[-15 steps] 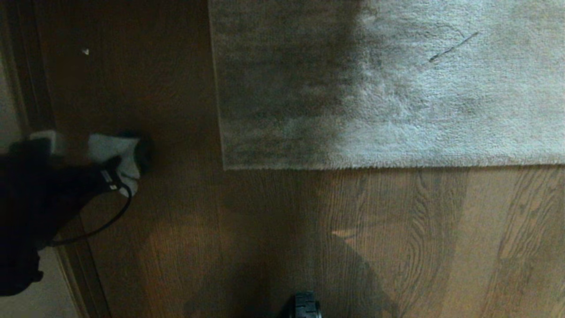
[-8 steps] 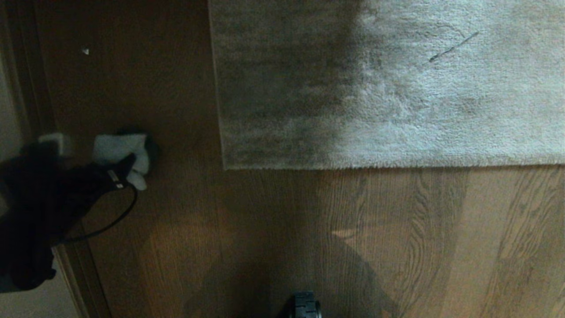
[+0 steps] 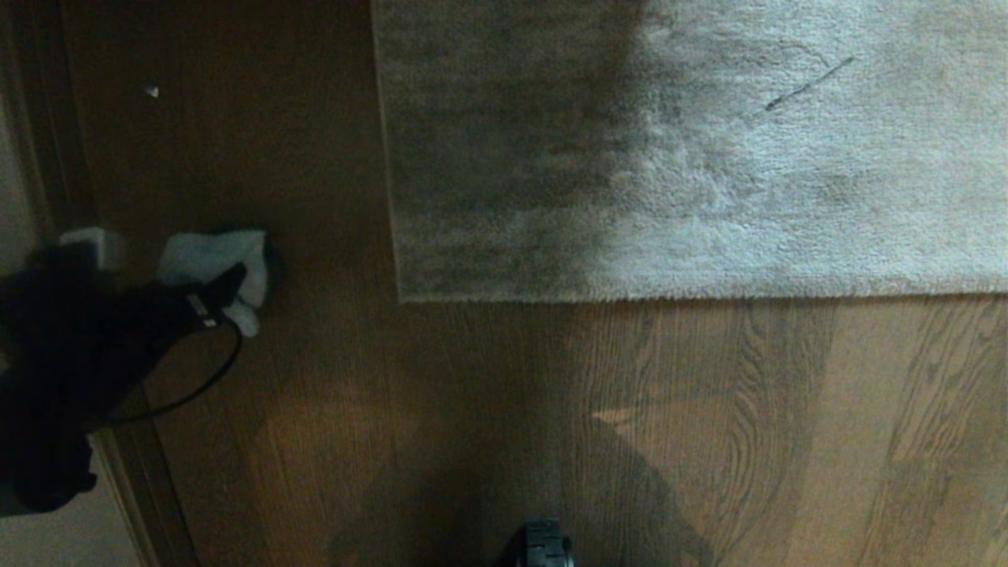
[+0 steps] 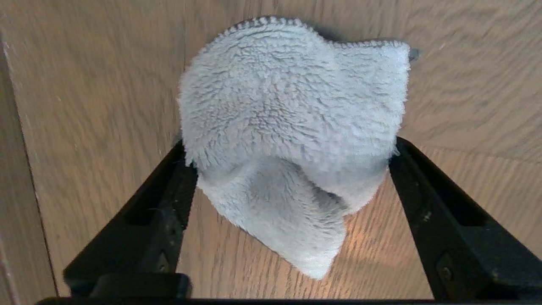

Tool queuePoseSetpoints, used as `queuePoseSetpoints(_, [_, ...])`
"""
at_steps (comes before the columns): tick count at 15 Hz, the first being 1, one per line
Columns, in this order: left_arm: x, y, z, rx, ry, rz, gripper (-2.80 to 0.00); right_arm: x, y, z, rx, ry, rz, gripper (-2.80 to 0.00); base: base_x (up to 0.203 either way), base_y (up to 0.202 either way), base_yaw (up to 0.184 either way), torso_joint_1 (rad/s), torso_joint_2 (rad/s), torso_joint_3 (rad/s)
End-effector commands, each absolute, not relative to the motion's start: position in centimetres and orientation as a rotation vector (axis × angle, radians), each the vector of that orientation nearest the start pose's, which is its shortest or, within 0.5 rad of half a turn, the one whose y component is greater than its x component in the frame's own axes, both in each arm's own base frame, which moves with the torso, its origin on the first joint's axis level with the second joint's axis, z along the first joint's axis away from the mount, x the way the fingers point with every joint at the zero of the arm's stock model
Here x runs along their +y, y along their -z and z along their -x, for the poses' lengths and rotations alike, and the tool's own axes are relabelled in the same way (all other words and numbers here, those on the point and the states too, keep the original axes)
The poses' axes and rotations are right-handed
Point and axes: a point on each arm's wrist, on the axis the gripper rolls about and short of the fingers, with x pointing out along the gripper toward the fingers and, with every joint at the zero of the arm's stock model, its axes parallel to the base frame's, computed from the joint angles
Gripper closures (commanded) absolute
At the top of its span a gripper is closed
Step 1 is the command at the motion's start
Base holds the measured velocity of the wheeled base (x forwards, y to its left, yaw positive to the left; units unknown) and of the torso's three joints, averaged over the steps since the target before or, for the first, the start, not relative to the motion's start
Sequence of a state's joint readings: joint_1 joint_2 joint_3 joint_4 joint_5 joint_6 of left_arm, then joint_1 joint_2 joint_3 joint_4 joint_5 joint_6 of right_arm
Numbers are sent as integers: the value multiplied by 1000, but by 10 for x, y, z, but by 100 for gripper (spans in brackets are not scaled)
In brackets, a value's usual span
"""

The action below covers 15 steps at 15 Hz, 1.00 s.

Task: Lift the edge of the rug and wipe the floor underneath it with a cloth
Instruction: Put down the rag

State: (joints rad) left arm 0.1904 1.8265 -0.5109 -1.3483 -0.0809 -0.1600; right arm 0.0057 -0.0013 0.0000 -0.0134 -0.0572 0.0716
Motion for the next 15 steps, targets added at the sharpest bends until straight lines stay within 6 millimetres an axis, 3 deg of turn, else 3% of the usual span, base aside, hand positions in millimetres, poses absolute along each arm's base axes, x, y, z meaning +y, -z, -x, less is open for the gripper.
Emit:
queuePoseSetpoints(1, [53, -154, -283, -77, -104, 152, -280, -1, -77, 23, -16, 52, -73, 0, 0, 0, 0, 0, 0, 0])
queuePoseSetpoints(8, [50, -171, -259, -30, -117, 158, -280, -1, -77, 23, -16, 52, -73, 0, 0, 0, 0, 0, 0, 0])
queuePoseSetpoints(15, [46, -163, -214, 32, -143, 167, -280, -1, -77, 23, -16, 52, -73, 0, 0, 0, 0, 0, 0, 0])
